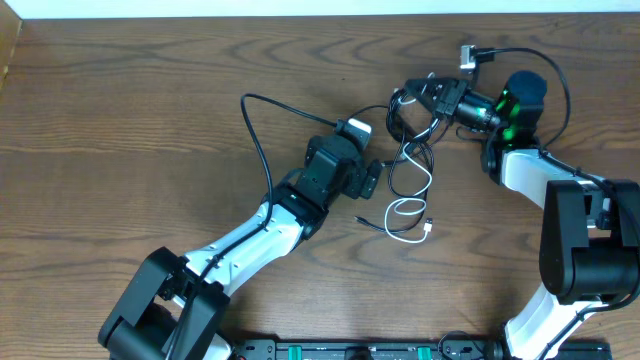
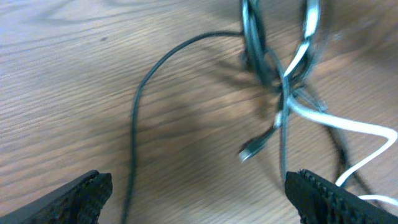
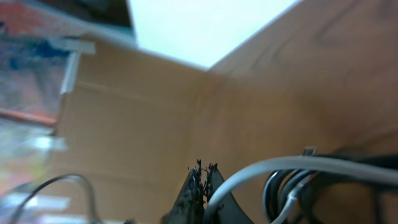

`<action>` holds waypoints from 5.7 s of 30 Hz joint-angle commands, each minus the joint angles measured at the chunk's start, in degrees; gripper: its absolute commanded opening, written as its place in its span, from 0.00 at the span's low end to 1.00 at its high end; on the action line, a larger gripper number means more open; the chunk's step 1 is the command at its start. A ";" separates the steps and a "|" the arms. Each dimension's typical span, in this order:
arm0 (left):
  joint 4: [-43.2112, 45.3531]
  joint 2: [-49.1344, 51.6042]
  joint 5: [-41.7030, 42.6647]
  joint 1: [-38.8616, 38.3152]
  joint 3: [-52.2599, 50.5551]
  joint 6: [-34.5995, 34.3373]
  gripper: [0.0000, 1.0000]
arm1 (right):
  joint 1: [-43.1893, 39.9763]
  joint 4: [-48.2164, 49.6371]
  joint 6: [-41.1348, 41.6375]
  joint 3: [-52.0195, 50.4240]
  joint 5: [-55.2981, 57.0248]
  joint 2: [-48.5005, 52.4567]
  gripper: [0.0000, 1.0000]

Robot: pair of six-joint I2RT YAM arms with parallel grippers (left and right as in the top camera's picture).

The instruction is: Untangle cables

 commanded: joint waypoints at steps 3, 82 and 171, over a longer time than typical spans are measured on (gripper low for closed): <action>4.28 -1.20 9.09 0.26 0.15 -3.67 0.95 | -0.04 0.20 15.96 0.63 -10.45 -0.96 0.01; 18.67 11.26 44.72 2.64 0.15 -21.77 0.08 | -9.38 -57.77 -28.89 0.63 44.06 -15.63 0.99; -4.61 11.28 15.93 2.64 0.09 -22.14 0.08 | 4.74 -73.09 -50.60 -5.66 34.77 -25.24 0.33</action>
